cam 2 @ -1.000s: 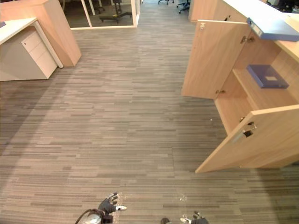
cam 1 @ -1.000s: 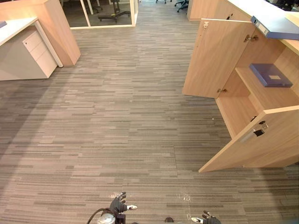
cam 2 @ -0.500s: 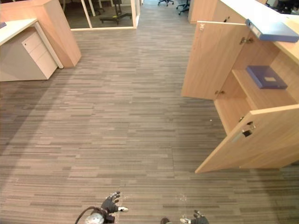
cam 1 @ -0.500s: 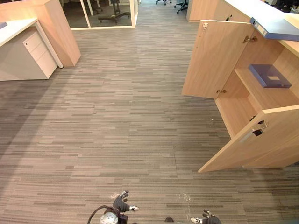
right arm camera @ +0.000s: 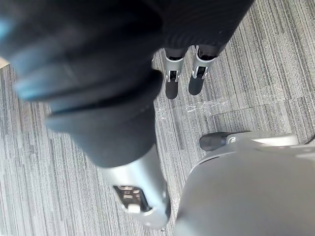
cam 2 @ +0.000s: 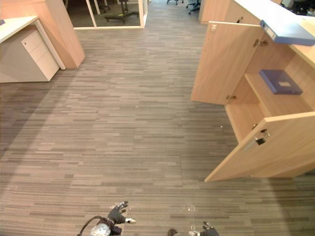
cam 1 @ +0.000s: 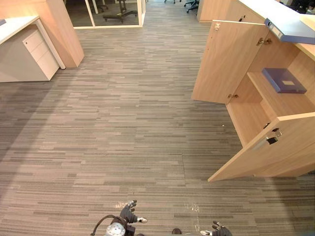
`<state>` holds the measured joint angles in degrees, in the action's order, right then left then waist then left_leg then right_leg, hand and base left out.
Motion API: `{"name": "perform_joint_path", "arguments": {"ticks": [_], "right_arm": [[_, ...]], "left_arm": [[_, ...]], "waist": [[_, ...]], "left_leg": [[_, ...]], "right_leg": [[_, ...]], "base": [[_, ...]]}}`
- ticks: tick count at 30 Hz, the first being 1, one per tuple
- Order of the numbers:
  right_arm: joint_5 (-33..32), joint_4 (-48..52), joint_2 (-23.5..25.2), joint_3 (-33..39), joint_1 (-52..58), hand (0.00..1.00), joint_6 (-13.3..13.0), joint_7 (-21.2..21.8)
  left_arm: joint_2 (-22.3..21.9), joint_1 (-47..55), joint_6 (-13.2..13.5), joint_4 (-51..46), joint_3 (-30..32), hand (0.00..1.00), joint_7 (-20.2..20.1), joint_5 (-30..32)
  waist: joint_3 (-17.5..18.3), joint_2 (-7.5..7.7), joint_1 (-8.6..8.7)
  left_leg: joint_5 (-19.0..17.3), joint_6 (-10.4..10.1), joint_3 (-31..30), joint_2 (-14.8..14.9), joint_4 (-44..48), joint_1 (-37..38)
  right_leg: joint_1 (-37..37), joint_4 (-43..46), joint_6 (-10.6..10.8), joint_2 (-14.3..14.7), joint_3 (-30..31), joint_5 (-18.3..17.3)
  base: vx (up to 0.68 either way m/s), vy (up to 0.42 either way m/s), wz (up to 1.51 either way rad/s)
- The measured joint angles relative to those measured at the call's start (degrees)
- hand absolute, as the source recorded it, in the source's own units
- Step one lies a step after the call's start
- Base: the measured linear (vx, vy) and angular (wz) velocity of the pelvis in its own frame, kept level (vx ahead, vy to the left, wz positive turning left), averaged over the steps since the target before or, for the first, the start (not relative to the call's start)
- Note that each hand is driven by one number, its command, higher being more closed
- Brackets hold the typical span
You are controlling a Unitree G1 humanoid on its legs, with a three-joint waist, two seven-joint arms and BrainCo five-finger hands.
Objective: Walk over to the cabinet, pick up the folder, carry it to the office cabinet, place the folder inside the office cabinet, then close the office cabinet door
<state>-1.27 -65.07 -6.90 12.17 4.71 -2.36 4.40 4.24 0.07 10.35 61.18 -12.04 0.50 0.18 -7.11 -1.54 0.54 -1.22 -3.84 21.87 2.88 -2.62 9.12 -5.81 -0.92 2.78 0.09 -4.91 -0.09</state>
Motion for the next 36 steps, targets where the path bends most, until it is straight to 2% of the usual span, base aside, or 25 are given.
{"name": "perform_joint_path", "arguments": {"ticks": [6,9,10,11,12,13,14,16,18,19,20,21,22,23,25,27,28,29,30,31,33,34,35,36], "right_arm": [[-0.4,0.0,0.4,0.2,0.1,0.0,0.0,0.2],[-0.9,-0.1,0.9,0.3,0.1,0.0,0.0,0.5],[-1.9,-0.4,1.4,0.3,0.1,0.0,0.0,0.5],[-2.3,-0.5,1.6,0.3,0.1,0.0,0.0,0.6],[-2.6,-1.1,1.9,0.3,0.2,0.0,0.0,0.6],[-3.0,-1.6,1.7,0.2,0.1,0.0,-0.1,0.7],[-3.6,-1.9,1.6,0.2,0.1,0.0,-0.1,0.7],[-4.5,-2.9,1.5,0.1,-0.2,0.0,-0.1,0.6],[-4.5,-2.8,1.5,0.2,-0.5,0.0,0.0,0.6],[-4.5,-2.8,1.5,0.2,-1.0,0.0,0.0,0.6],[-4.5,-2.8,1.3,0.2,-1.5,0.0,-0.1,0.6],[-4.5,-2.8,1.1,0.1,-1.9,0.0,0.0,0.6],[-4.3,-2.8,0.7,0.2,-2.4,0.0,0.0,0.6],[-4.3,-2.8,-0.1,0.2,-2.4,0.0,0.0,0.6],[-4.3,-2.7,0.2,0.2,-2.3,0.0,0.0,0.6],[-4.3,-2.6,0.4,0.2,-2.2,0.0,0.0,0.6],[-4.3,-2.6,0.4,0.2,-1.8,0.0,0.0,0.8],[-4.3,-2.6,0.5,0.2,-1.9,0.0,0.0,0.9],[-4.3,-2.2,0.7,0.0,-3.1,0.0,0.0,1.2],[-4.3,-2.1,0.9,0.0,-3.3,0.0,-0.1,1.3],[-4.3,-2.1,2.2,0.3,-4.0,0.0,-0.4,1.9],[-4.2,-1.9,2.6,0.3,-4.1,0.0,-0.6,1.7],[-4.2,-0.8,2.2,0.1,-3.7,0.0,-1.0,1.7],[-4.2,-0.4,1.8,0.1,-3.1,0.0,-1.0,1.7]], "left_arm": [[0.4,0.1,0.0,0.0,0.0,0.0,-0.2,0.0],[0.8,0.1,0.0,0.0,0.6,0.0,-0.2,-0.1],[1.4,-0.2,0.0,0.0,1.5,0.0,-0.3,-0.1],[1.7,-0.5,0.0,0.0,2.0,0.0,-0.3,-0.2],[2.6,-0.8,0.0,0.0,3.2,0.0,-0.3,-0.2],[2.9,-1.0,0.0,-0.1,4.3,0.0,-0.3,-0.3],[3.1,-1.0,-0.1,-0.5,5.0,0.0,-0.3,-0.5],[4.2,-0.9,-0.2,-1.7,5.7,0.0,-0.3,-1.2],[3.8,-1.1,-0.1,-2.4,4.8,0.0,-0.2,-1.7],[3.5,-1.5,0.0,-2.9,3.5,0.0,-0.3,-2.1],[3.0,-1.7,0.0,-3.3,2.8,0.0,-0.4,-2.1],[2.7,-1.8,0.1,-3.4,2.5,0.0,-0.5,-2.1],[2.1,-2.0,0.1,-3.4,1.8,0.0,-0.8,-2.1],[1.7,-2.0,0.1,-3.4,1.0,0.0,-1.0,-2.1],[1.8,-2.3,0.1,-3.3,0.8,0.0,-1.1,-2.1],[1.6,-3.0,0.1,-3.3,0.5,0.0,-1.7,-2.2],[1.8,-3.2,0.1,-3.3,0.3,0.0,-2.1,-2.4],[1.8,-3.2,0.1,-3.3,0.3,0.0,-2.2,-2.5],[2.2,-3.1,0.2,-3.8,0.7,0.0,-2.2,-3.1],[2.4,-3.0,0.2,-3.8,0.8,0.0,-2.2,-3.3],[2.9,-2.7,0.2,-3.8,1.3,0.0,-2.2,-4.1],[2.9,-1.6,0.2,-4.4,1.0,0.0,-2.2,-4.8],[2.6,-0.5,0.3,-5.1,-0.2,0.0,-2.2,-5.1],[2.6,-0.1,0.3,-5.5,-1.2,0.0,-2.4,-5.1]], "waist": [[0.4,0.71,-0.03],[0.2,1.6,-0.07],[-0.3,2.66,-0.14],[-0.6,3.02,-0.14],[-1.0,3.8,-0.28],[-1.2,3.81,-0.26],[-1.4,3.64,-0.26],[-1.9,3.71,-0.45],[-2.0,3.83,-0.17],[-2.3,4.04,-0.06],[-2.5,3.82,-0.04],[-2.6,3.48,-0.04],[-3.0,2.6,0.02],[-2.6,0.91,-0.07],[-2.3,1.1,0.2],[-1.7,1.71,0.4],[-0.6,2.16,0.46],[0.0,2.3,0.3],[0.7,2.23,-0.38],[0.8,2.25,-0.35],[0.7,2.44,-0.46],[1.0,2.9,-0.61],[1.4,2.79,0.25],[1.8,2.32,0.77]], "left_leg": [[0.1,0.0,-0.5,0.0,0.0,-0.1],[-0.1,-0.2,-0.4,0.3,1.1,-0.4],[-2.5,-0.4,-0.3,1.2,6.1,-2.3],[-4.3,-0.2,-0.1,2.2,10.1,-3.9],[-7.8,-0.7,1.7,5.8,22.7,-8.9],[-8.9,0.1,3.5,9.1,32.0,-12.6],[-9.1,0.9,4.8,11.8,37.6,-14.6],[-8.4,5.2,8.5,18.1,50.9,-19.2],[-10.7,4.3,9.0,17.2,47.1,-21.0],[-10.7,3.8,9.1,14.9,40.7,-21.9],[-9.9,3.4,9.1,12.2,32.9,-22.8],[-9.0,3.1,9.0,10.9,28.6,-23.2],[-6.2,2.2,8.7,9.0,19.6,-23.0],[-2.9,2.0,8.4,8.7,14.2,-23.1],[0.8,4.0,8.9,7.4,14.3,-23.0],[1.3,5.5,9.6,5.3,15.7,-23.3],[0.2,7.4,10.7,4.0,16.6,-23.2],[-0.5,7.9,11.8,3.4,16.8,-23.0],[-2.8,8.6,14.8,3.2,18.5,-21.5],[-3.3,8.6,15.2,3.3,18.9,-21.1],[-7.4,7.6,16.9,3.5,21.5,-16.9],[-9.4,6.7,17.7,2.4,21.1,-12.3],[-10.2,6.2,17.0,1.1,18.9,-7.8],[-10.4,6.0,16.3,0.8,17.9,-5.9]], "right_leg": [[-0.3,-0.2,0.0,0.0,-1.1,0.0],[-0.4,0.1,-0.5,0.0,-1.1,-0.4],[-0.1,1.5,-1.9,-0.1,-1.4,-1.3],[0.0,2.2,-2.5,0.1,-1.6,-1.7],[0.3,3.5,-4.3,0.8,-2.1,-3.4],[0.5,4.8,-5.4,1.6,-2.2,-4.7],[0.4,5.5,-5.8,2.3,-2.3,-5.3],[-0.7,7.8,-6.9,3.5,-1.8,-7.0],[-0.7,9.2,-7.2,2.5,-1.4,-8.0],[0.1,9.6,-7.1,1.4,-0.8,-8.5],[0.8,9.9,-7.0,0.4,0.5,-9.0],[1.0,9.8,-6.8,-0.1,1.0,-9.1],[1.3,9.3,-6.4,-0.5,2.2,-9.4],[2.0,9.1,-5.6,-0.2,3.3,-9.9],[2.0,9.1,-4.0,-1.8,4.5,-11.4],[1.9,9.5,-2.2,-4.5,4.8,-12.9],[2.1,11.8,-1.4,-6.1,5.0,-14.0],[3.2,14.0,-0.9,-7.0,5.0,-14.8],[7.1,23.4,-0.3,-8.6,4.9,-16.0],[7.6,24.9,-0.2,-8.8,4.6,-16.0],[9.4,36.8,2.4,-11.0,1.8,-14.4],[11.2,47.0,5.8,-13.7,0.8,-10.6],[13.1,54.9,5.8,-15.6,0.0,-3.9],[13.6,57.9,4.9,-16.1,-0.7,-3.9]], "base": [[-0.03,-0.018,0.05],[-0.01,-0.012,0.02],[-0.04,-0.067,0.08],[-0.06,-0.109,0.12],[-0.1,-0.139,0.1],[-0.08,-0.125,0.08],[-0.06,-0.105,0.02],[0.02,-0.136,-0.01],[0.05,-0.101,-0.06],[0.06,0.053,-0.26],[0.08,0.085,-0.33],[0.15,0.149,-0.44],[0.19,0.194,-0.54],[0.21,0.213,-0.56],[0.3,0.215,-0.37],[0.37,0.222,-0.13],[0.35,0.178,-0.12],[0.53,0.246,-0.52],[0.44,0.194,-0.55],[0.51,0.223,-0.71],[0.35,0.151,-0.46],[0.35,0.145,-0.24],[0.34,0.121,-0.02],[0.33,0.06,0.28]]}}
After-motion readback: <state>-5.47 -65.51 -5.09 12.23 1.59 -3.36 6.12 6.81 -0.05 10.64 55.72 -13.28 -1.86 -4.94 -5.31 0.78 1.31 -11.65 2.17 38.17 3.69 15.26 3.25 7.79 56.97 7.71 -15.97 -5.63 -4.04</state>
